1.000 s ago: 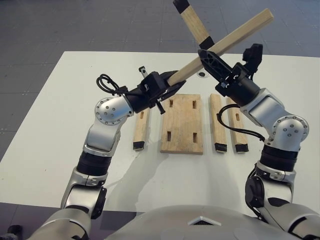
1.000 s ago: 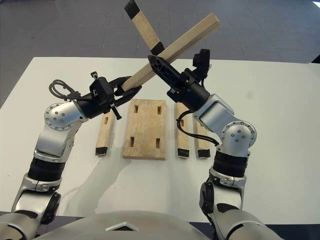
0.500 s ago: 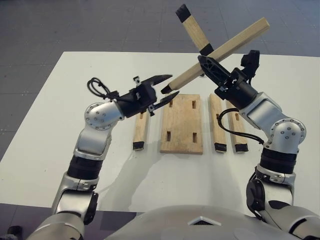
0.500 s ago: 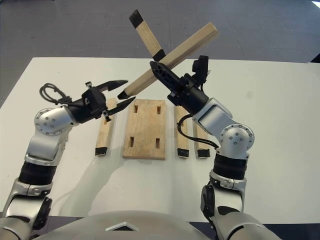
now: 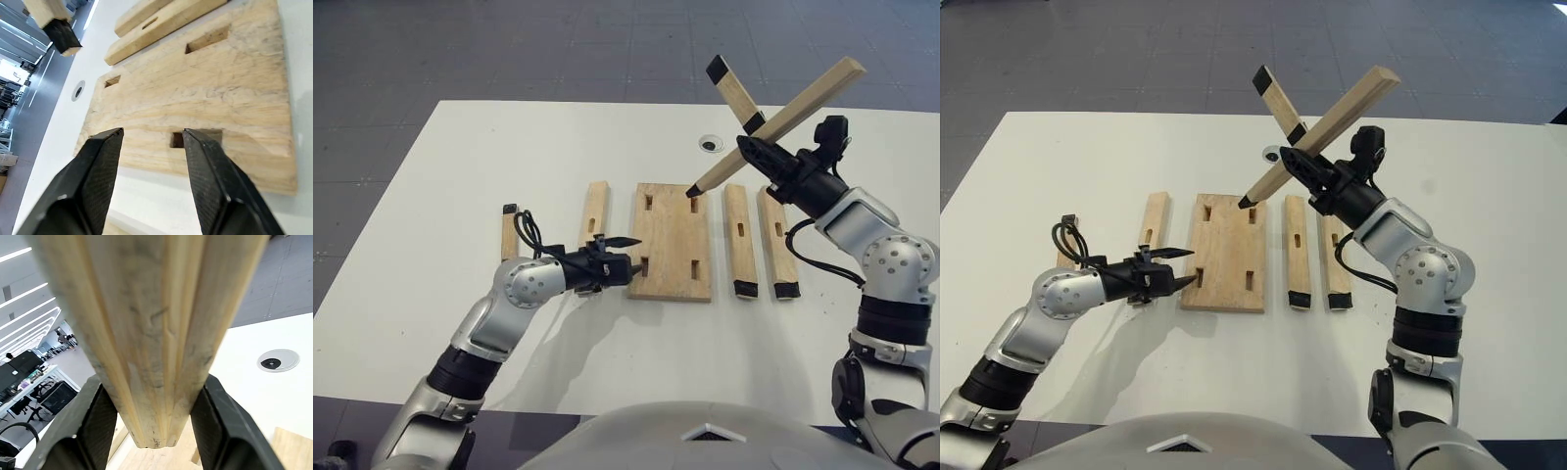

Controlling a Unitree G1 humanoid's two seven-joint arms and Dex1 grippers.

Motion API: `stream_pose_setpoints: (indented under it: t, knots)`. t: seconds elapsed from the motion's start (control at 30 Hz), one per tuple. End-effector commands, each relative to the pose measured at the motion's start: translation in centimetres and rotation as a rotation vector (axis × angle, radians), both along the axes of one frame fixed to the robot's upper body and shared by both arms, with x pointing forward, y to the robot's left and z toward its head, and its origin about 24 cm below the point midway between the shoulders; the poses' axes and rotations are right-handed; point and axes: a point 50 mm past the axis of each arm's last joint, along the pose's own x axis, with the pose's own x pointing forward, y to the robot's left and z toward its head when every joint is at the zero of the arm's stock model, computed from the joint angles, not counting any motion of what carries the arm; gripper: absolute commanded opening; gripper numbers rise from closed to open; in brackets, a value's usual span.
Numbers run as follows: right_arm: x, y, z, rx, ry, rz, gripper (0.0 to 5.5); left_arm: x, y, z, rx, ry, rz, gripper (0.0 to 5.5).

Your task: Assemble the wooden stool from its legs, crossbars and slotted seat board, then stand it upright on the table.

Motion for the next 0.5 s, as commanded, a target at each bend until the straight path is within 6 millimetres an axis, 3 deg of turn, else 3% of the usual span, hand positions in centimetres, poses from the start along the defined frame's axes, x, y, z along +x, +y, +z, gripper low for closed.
stream_pose_setpoints:
  t: [0.03,0.17,0.33,0.5]
  knots:
    - [-0.5,0.4,0.8,-0.022,-0.038,0.032,2.03,0.0,-0.1,-0.8,0.087,-0.027,-0.004,2.23]
    - [-0.8,1.1,1.1,-0.061,-0.064,0.075,2.03,-0.2,0.5,-1.7,0.196,-0.058,-0.008,2.23]
    - [-0.9,0.7,1.2,-0.218,-0.148,0.081,2.03,-0.3,3.7,-2.4,0.373,-0.045,-0.026,2.23]
    - [-0.9,0.9,0.7,-0.355,-0.212,0.17,2.03,1.3,6.2,-1.3,0.424,-0.089,-0.006,2.23]
